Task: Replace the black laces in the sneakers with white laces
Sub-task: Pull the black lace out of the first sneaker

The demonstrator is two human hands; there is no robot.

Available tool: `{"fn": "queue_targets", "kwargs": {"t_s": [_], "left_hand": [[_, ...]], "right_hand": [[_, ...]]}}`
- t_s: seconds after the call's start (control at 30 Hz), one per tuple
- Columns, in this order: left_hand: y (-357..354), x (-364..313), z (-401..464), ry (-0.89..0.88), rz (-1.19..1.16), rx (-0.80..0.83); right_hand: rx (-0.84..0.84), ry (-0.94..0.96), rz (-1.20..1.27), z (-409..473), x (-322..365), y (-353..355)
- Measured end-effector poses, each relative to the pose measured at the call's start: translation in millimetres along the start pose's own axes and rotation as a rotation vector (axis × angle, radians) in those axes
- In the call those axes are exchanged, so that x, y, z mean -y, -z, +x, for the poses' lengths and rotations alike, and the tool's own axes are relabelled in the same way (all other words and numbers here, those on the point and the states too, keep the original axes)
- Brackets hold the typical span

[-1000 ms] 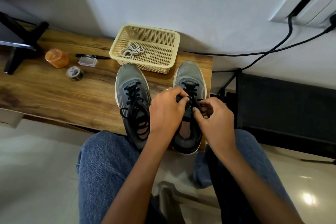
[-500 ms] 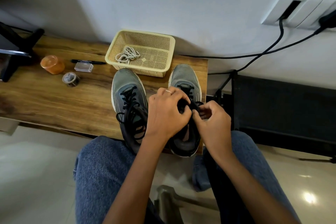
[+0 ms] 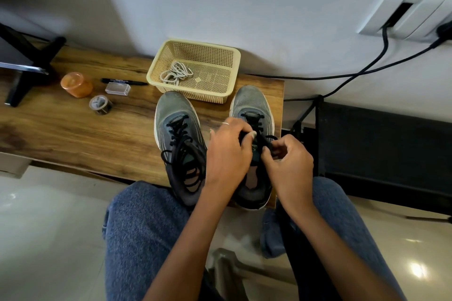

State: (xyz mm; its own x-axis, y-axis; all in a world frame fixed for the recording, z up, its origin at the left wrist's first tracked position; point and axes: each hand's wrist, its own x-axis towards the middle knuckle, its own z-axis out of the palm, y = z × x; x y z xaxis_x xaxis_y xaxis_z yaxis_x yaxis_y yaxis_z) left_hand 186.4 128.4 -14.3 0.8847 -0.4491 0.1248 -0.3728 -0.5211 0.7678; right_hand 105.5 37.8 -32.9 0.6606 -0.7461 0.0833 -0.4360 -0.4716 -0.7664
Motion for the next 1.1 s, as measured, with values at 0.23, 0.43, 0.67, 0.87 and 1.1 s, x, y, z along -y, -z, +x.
{"fn": "queue_targets", "kwargs": {"t_s": [0.23, 0.43, 0.67, 0.87, 1.1], "left_hand": [[18.7, 4.0, 8.9, 0.171, -0.103, -0.221], [12.1, 10.6, 6.5, -0.217, 0.273, -0.05], [-0.2, 9.1, 5.7, -0.295, 0.359, 0.016], [-2.6, 4.7, 2.2, -0.289, 0.314, -0.026], [12.9, 7.0, 6.8, -0.011, 0.098, -0.281]], "right_hand": [[-0.01, -0.04, 0.01, 1.6, -2.4, -1.2], [-0.008, -0.027, 0.018, 1.9, -4.4, -1.3], [0.0, -0.014, 0.003, 0.8, -4.0, -1.9], [0.007, -0.007, -0.008, 0.5, -1.1, -1.3], [0.005, -0.006, 0.006, 0.3, -1.8, -0.3]]}}
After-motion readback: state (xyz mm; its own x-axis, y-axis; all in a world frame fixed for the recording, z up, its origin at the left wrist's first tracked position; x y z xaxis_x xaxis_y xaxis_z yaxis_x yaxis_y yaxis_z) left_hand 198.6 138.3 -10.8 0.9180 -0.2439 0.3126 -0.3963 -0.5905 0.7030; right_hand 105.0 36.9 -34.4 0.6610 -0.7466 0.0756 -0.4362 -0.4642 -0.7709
